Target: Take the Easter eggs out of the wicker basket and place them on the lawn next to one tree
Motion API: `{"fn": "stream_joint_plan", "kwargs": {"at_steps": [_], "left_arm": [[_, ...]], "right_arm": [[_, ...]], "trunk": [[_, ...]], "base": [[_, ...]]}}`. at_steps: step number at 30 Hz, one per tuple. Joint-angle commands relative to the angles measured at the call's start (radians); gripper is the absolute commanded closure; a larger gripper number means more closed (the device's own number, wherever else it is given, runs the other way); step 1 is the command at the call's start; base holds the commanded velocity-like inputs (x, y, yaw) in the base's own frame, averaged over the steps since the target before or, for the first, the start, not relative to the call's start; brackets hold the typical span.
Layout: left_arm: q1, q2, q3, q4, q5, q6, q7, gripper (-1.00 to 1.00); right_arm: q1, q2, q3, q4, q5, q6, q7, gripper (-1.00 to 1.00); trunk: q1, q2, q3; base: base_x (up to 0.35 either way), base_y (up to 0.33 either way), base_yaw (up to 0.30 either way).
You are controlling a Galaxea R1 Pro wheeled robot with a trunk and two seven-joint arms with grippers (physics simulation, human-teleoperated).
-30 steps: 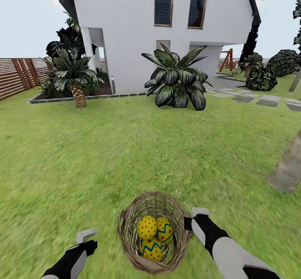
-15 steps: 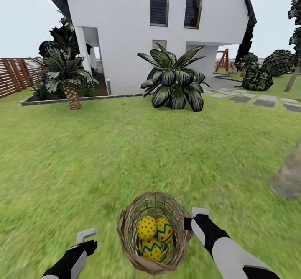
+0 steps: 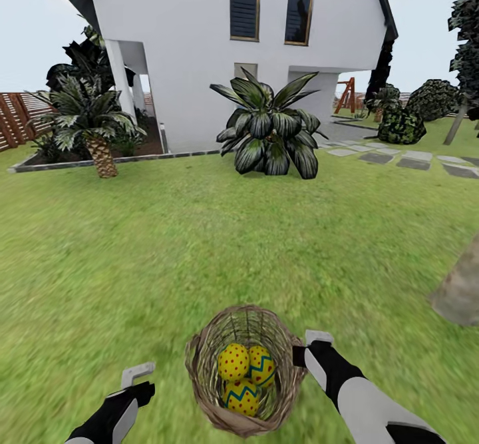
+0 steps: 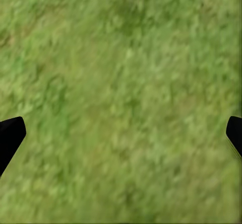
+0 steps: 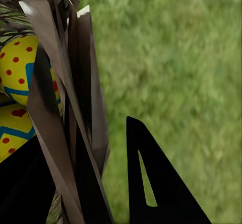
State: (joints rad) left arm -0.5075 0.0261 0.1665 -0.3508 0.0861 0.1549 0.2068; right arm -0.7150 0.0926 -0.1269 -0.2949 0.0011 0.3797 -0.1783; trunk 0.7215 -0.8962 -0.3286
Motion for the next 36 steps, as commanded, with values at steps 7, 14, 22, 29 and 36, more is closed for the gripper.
{"fn": "stream_joint_plan", "kwargs": {"at_steps": [7, 14, 22, 29, 36], "left_arm": [[0.000, 0.000, -0.001, -0.002, 0.009, 0.005, 0.003, -1.00], [0.000, 0.000, -0.001, -0.001, 0.009, 0.005, 0.003, -1.00], [0.000, 0.000, -0.001, -0.002, 0.009, 0.005, 0.003, -1.00], [0.000, 0.000, -0.001, -0.002, 0.009, 0.005, 0.003, -1.00], [0.000, 0.000, -0.001, -0.002, 0.009, 0.005, 0.003, -1.00]], "right_arm": [[0.000, 0.001, -0.008, -0.003, -0.004, 0.004, -0.003, 1.00], [-0.001, 0.001, -0.008, -0.003, -0.004, 0.004, -0.003, 1.00], [0.000, 0.001, -0.008, -0.003, -0.004, 0.004, -0.003, 1.00], [-0.001, 0.001, -0.008, -0.003, -0.004, 0.004, -0.003, 1.00], [0.000, 0.001, -0.008, -0.003, -0.004, 0.004, -0.003, 1.00]], "trunk": [[0.001, -0.001, -0.001], [0.001, -0.001, 0.000], [0.001, -0.001, 0.003], [0.001, -0.001, 0.003], [0.001, -0.001, 0.003]], "base": [[0.341, 0.000, 0.000], [0.341, 0.000, -0.123], [0.341, 0.000, -0.240], [0.341, 0.000, -0.087], [0.341, 0.000, -0.002]]}}
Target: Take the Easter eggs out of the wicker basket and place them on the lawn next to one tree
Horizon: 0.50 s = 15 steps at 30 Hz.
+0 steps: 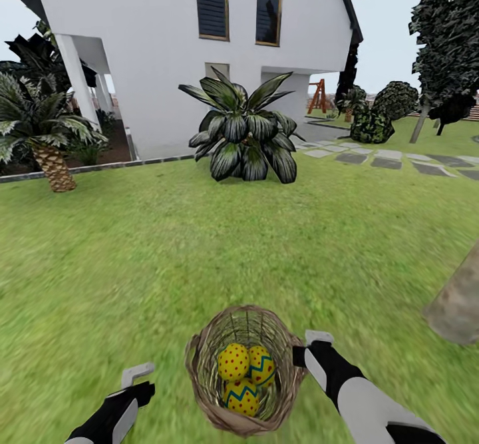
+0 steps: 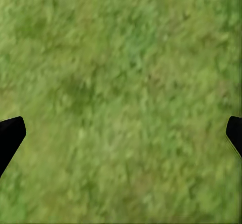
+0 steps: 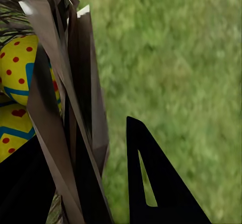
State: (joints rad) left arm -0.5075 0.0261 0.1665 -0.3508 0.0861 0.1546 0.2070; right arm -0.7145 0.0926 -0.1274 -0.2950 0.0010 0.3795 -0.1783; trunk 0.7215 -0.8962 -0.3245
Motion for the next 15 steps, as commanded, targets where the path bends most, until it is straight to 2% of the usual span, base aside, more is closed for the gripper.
{"fn": "stream_joint_plan", "kwargs": {"at_steps": [1, 15], "left_arm": [[0.000, 0.000, -0.001, -0.002, 0.009, 0.005, 0.003, -1.00], [0.000, 0.000, -0.001, -0.001, 0.009, 0.005, 0.003, -1.00]], "right_arm": [[-0.001, 0.001, -0.008, -0.003, -0.004, 0.004, -0.003, 1.00], [-0.001, 0.001, -0.008, -0.003, -0.004, 0.004, -0.003, 1.00]], "trunk": [[0.001, -0.001, -0.001], [0.001, -0.001, -0.001]], "base": [[0.341, 0.000, 0.000], [0.341, 0.000, -0.032]]}}
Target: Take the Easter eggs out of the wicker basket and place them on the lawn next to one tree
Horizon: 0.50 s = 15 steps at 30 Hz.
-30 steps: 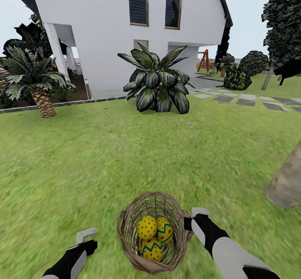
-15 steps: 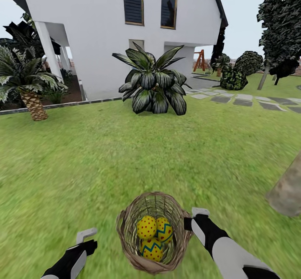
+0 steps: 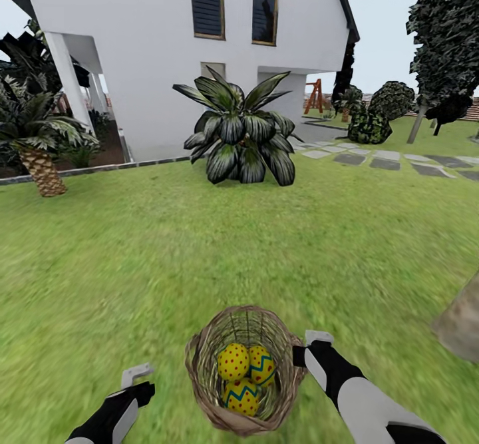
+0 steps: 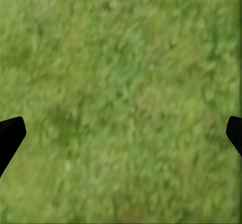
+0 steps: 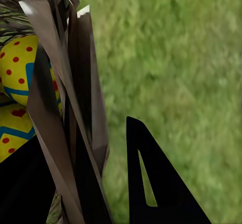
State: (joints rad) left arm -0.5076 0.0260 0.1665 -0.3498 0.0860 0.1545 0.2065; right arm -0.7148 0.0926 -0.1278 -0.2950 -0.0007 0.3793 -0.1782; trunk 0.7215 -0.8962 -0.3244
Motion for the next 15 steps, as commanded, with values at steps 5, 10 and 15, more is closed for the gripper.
{"fn": "stream_joint_plan", "kwargs": {"at_steps": [5, 10, 15], "left_arm": [[0.000, 0.000, -0.001, -0.003, 0.009, 0.005, 0.003, -1.00], [0.000, 0.000, -0.001, -0.004, 0.009, 0.005, 0.003, -1.00], [0.000, 0.000, -0.001, -0.005, 0.009, 0.005, 0.003, -1.00]], "right_arm": [[-0.001, 0.001, -0.007, -0.003, -0.003, 0.004, -0.003, 1.00], [-0.001, 0.001, -0.007, -0.003, -0.002, 0.004, -0.003, 1.00], [-0.001, 0.001, -0.007, -0.003, -0.002, 0.004, -0.003, 1.00]], "trunk": [[0.001, -0.001, 0.002], [0.001, -0.001, 0.006], [0.001, -0.001, 0.010]], "base": [[0.341, 0.000, -0.185], [0.341, 0.000, -0.233], [0.341, 0.000, -0.236]]}}
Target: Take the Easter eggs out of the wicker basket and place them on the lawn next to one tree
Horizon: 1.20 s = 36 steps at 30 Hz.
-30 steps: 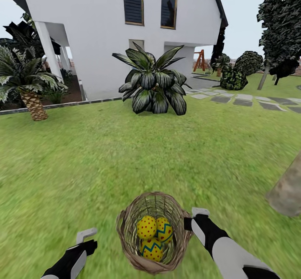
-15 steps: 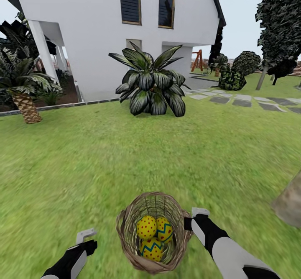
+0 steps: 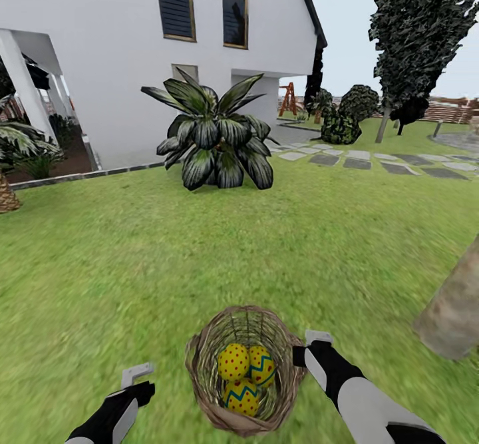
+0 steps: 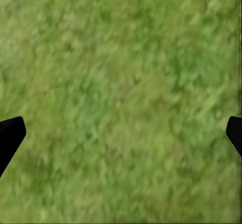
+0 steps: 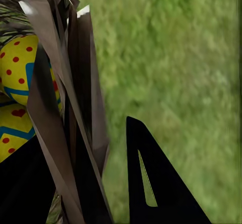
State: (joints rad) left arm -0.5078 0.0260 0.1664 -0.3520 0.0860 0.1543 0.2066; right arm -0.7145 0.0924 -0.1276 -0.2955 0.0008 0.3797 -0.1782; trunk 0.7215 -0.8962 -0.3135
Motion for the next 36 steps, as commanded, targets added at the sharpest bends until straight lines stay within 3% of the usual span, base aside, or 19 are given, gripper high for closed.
{"fn": "stream_joint_plan", "kwargs": {"at_steps": [1, 15, 21, 31, 36], "left_arm": [[0.000, 0.000, -0.001, -0.002, 0.009, 0.005, 0.003, -1.00], [0.000, 0.000, -0.002, -0.007, 0.009, 0.006, 0.002, -1.00], [0.000, 0.000, -0.002, -0.009, 0.009, 0.007, 0.002, -1.00], [0.002, 0.000, -0.004, -0.019, 0.011, 0.006, 0.002, -1.00], [0.002, 0.002, -0.002, -0.035, 0.016, 0.007, 0.001, -1.00]], "right_arm": [[-0.001, 0.001, -0.008, -0.002, -0.004, 0.004, -0.003, 1.00], [-0.001, 0.001, -0.009, -0.002, -0.004, 0.004, -0.003, 1.00], [-0.001, 0.001, -0.008, -0.003, -0.004, 0.004, -0.003, 1.00], [-0.001, 0.001, -0.008, -0.002, -0.004, 0.004, -0.003, 1.00], [-0.001, 0.001, -0.008, -0.002, -0.004, 0.004, -0.003, 1.00]], "trunk": [[0.001, -0.001, 0.000], [0.001, -0.001, 0.011], [0.001, -0.001, 0.012], [0.001, -0.001, 0.012], [0.020, -0.036, -0.004]], "base": [[0.341, 0.000, -0.236], [0.341, 0.000, -0.236], [0.340, 0.000, -0.066], [0.031, 0.000, -0.001], [0.000, 0.000, 0.000]]}}
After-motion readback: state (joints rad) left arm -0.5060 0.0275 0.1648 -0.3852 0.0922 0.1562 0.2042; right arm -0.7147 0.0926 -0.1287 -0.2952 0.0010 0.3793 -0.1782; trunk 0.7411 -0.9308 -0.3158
